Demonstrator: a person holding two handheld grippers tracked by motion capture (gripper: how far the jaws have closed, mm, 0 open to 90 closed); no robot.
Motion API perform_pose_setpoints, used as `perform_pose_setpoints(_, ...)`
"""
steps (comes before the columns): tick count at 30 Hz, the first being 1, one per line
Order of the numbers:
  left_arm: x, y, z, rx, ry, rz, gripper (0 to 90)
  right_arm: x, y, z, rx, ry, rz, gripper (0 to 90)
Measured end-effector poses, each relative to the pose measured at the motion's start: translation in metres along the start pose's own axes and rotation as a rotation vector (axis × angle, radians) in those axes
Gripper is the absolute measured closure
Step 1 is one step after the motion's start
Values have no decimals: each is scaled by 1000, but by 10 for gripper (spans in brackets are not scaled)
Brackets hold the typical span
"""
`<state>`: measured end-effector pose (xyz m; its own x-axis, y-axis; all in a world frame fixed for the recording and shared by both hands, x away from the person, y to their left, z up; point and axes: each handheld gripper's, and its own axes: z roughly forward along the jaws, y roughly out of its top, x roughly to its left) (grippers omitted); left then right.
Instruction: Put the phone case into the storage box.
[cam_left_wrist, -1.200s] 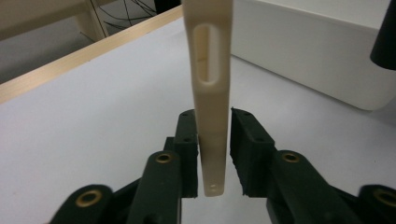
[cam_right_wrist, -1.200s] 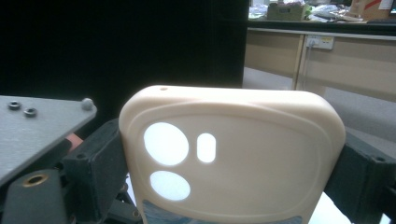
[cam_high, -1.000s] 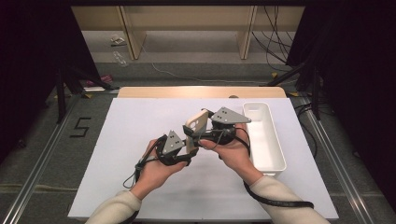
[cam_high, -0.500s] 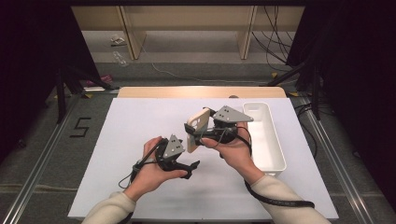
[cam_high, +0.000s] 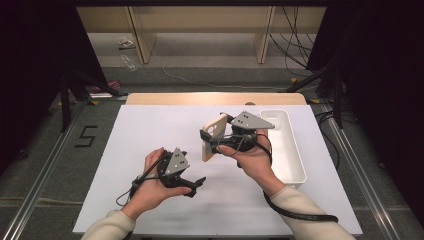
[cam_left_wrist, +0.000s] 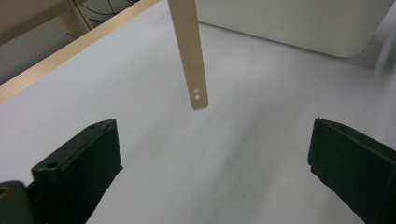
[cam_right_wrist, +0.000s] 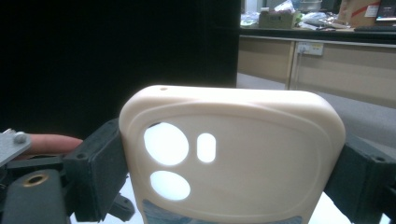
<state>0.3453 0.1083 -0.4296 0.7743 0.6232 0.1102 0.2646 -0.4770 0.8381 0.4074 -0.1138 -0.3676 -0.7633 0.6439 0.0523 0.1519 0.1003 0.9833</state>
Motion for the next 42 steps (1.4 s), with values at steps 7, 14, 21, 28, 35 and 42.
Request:
perform_pose_setpoints(7,9,-10,-12,4,13,3,17,-3,3,-2,-12,-11,1,124)
perform_pose_setpoints(14,17,-16,-22,4,31,3,23,-8,5,-5,-23,-26,7,125)
perform_pose_setpoints(21,23,-22,-29,7,41,-8,23,-10,7,-7,-28,-34,12,125)
perform_pose_setpoints(28,26,-26,-35,7,49,-14,23,-14,10,-10,-35,-47,16,125)
perform_pose_setpoints(35,29,-28,-38,13,49,-15,23,-19,13,-13,-42,-63,20,125)
perform_pose_setpoints(42,31,-31,-38,21,52,-17,24,-25,17,-17,-55,-81,27,125)
